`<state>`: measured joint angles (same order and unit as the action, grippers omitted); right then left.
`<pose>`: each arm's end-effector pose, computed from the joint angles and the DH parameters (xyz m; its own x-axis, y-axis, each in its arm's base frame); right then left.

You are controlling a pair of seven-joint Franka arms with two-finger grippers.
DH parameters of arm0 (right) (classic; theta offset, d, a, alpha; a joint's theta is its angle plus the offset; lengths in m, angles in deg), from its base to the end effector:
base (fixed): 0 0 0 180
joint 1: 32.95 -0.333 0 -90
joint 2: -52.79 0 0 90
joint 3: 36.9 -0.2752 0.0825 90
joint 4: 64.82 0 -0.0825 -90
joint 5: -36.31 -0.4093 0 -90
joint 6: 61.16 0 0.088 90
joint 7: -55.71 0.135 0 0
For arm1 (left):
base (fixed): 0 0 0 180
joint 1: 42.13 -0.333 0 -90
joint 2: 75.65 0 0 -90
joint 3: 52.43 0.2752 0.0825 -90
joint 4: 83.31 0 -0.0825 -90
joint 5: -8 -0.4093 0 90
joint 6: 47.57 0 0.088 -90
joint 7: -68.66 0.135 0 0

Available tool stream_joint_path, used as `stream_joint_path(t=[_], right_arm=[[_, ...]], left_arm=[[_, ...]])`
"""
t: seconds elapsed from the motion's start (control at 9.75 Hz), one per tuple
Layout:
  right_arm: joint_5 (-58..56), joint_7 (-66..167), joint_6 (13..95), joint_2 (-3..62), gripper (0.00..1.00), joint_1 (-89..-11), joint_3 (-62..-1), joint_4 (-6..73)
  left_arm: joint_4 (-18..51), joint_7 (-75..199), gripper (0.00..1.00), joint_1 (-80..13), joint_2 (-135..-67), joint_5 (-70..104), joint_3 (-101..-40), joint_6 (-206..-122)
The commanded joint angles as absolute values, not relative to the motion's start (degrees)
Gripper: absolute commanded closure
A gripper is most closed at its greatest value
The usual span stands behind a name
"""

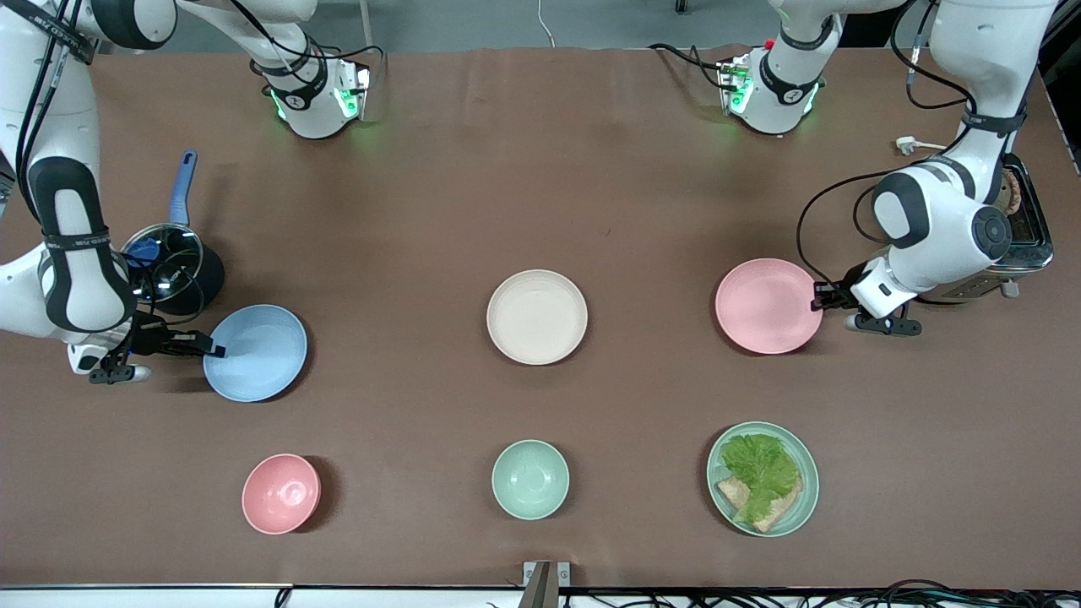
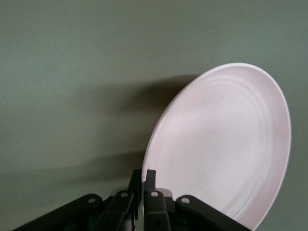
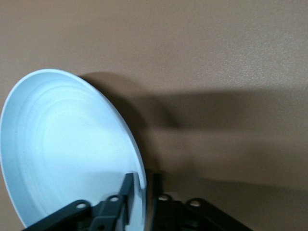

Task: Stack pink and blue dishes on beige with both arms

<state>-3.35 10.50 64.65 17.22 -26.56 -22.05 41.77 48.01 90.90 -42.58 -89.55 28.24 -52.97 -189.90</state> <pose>0.5734 -0.1906 0.0968 0.9994 -0.0343 -0.0060 -0.0338 -0.9142 -0.4039 0.5292 -0.0055 0.1524 0.9947 -0.1029 0.0025 -0.1011 -0.9715 0.2145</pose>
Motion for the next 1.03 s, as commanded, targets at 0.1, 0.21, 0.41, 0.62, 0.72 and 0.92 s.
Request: stream_joint_path(t=[0.1, 0.21, 0.41, 0.62, 0.72, 0.92], right_arm=[[-2.7, 12.9, 58.0, 20.5, 0.99, -26.9, -19.8, 39.6], [0.3, 15.3, 53.6, 22.4, 0.99, -27.1, -18.8, 37.4], [12.1, 29.0, 44.2, 28.1, 0.99, -27.7, -19.1, 31.5], [16.0, 36.0, 40.6, 34.6, 0.99, -30.3, -19.5, 30.4], [16.2, 40.8, 39.0, 37.0, 0.99, -31.4, -20.3, 30.6], [16.4, 54.0, 36.7, 42.0, 0.99, -31.5, -27.6, 33.7]], left_arm=[[44.3, 77.5, 1.0, -44.7, -89.4, 29.3, -68.5, -188.6], [42.4, 72.5, 1.0, -44.7, -91.2, 29.2, -72.9, -188.7], [37.5, 63.6, 1.0, -44.0, -97.4, 28.2, -80.3, -190.6], [33.7, 55.8, 1.0, -43.1, -104.4, 24.6, -85.5, -195.5], [33.0, 48.4, 0.99, -42.0, -107.1, 19.8, -86.9, -197.6], [29.8, 34.0, 0.99, -40.5, -111.8, 6.5, -88.6, -198.9]])
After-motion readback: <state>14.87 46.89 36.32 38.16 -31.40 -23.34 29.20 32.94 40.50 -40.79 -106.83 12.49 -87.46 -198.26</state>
